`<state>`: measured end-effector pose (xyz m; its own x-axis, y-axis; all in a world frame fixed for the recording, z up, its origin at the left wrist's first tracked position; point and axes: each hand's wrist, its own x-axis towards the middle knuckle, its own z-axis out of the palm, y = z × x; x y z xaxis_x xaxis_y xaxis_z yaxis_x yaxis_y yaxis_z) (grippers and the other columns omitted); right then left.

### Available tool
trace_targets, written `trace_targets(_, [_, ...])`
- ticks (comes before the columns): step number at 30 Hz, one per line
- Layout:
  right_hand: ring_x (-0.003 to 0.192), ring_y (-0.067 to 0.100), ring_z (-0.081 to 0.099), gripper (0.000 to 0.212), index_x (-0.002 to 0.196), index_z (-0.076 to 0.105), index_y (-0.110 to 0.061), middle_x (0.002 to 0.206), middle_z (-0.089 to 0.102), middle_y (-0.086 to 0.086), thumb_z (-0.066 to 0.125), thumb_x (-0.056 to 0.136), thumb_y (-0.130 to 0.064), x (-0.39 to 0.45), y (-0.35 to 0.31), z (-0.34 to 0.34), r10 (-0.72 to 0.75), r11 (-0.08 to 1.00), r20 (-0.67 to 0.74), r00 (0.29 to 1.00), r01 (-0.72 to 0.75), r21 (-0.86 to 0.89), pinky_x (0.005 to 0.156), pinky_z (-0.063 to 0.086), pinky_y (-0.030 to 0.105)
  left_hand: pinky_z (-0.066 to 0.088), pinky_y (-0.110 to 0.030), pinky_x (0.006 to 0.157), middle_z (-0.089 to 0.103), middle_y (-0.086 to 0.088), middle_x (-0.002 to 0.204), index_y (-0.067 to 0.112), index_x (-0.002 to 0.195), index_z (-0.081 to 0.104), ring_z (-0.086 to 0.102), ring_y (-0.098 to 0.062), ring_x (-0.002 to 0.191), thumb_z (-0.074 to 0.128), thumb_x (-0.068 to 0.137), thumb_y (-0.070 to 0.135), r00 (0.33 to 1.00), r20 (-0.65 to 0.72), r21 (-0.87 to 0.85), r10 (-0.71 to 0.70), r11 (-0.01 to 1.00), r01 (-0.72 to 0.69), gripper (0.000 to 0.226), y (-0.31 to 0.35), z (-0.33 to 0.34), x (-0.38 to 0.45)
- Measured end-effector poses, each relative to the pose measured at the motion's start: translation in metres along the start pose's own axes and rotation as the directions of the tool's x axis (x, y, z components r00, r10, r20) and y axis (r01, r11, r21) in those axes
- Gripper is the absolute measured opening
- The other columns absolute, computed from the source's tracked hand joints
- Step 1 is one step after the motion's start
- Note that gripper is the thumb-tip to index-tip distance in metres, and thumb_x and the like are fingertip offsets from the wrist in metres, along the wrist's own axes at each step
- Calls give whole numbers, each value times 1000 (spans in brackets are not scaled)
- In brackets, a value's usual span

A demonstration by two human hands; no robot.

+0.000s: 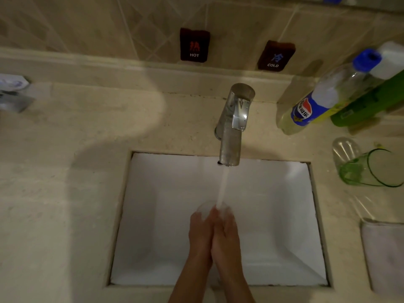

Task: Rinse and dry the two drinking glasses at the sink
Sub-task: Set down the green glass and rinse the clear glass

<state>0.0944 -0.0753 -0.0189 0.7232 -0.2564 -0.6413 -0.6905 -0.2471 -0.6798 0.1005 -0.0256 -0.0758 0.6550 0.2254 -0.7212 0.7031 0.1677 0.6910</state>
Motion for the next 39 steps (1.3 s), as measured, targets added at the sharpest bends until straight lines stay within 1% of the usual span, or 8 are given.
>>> trace_targets(4, [72,19,62,27,121,56,-19,98,66,12,42,103,-34,25,-15,-10,212,963,152,965,-232,133,58,55,24,54,-24,48,77,-12,89,10,104,75,74,-9,61,67,96,39,992,66,-3,-103,995,104,32,2,-5,4])
trace_targets(8, [80,33,70,53,70,69,-16,81,74,11,40,101,-49,39,-22,-12,254,951,139,957,-273,147,81,58,48,48,-22,45,71,-6,78,13,104,75,64,-9,49,65,94,47,982,137,-151,-128,977,149,36,6,-10,-2])
trace_targets(14, [114,25,60,45,141,45,-12,132,58,7,46,100,-32,21,-16,0,191,979,118,974,-199,51,94,48,32,58,-55,98,69,-22,128,14,134,61,73,-38,111,80,70,69,970,92,-510,-224,826,239,87,-1,-7,-6])
trace_targets(22, [104,11,61,38,142,38,-32,121,57,-5,42,105,-29,-14,-2,8,94,976,81,992,-108,190,96,51,25,54,-26,47,67,-37,118,-8,131,55,73,-29,68,76,90,34,985,42,-390,-169,904,172,63,4,-13,1])
trace_targets(28, [101,20,60,32,113,60,-13,115,63,4,37,105,-34,32,-18,-7,186,972,63,981,-193,131,91,49,29,59,-43,82,72,-22,116,3,126,66,71,-37,100,86,71,45,958,204,-450,-200,850,273,72,-2,-12,-8])
trace_targets(30, [87,16,61,30,100,60,-17,98,64,0,36,106,-35,32,-22,-16,200,966,130,971,-218,136,76,51,28,59,-32,61,75,-22,104,6,122,70,72,-28,74,79,79,45,952,231,-467,-200,836,289,58,-6,-13,-10])
trace_targets(36, [115,17,56,33,137,44,-28,137,53,2,37,105,-34,7,-8,-9,85,996,111,990,-86,-5,90,42,22,61,-47,89,77,-25,110,3,114,75,76,-39,100,83,77,48,984,111,-428,-140,887,175,59,-2,-6,-10])
trace_targets(39, [121,5,45,50,150,33,-24,133,46,-7,42,102,-37,-10,2,2,-11,1000,79,997,13,-24,103,33,19,62,-34,63,76,-29,103,-4,119,68,78,-37,86,75,90,42,990,32,-369,-134,919,136,55,-6,-9,-3])
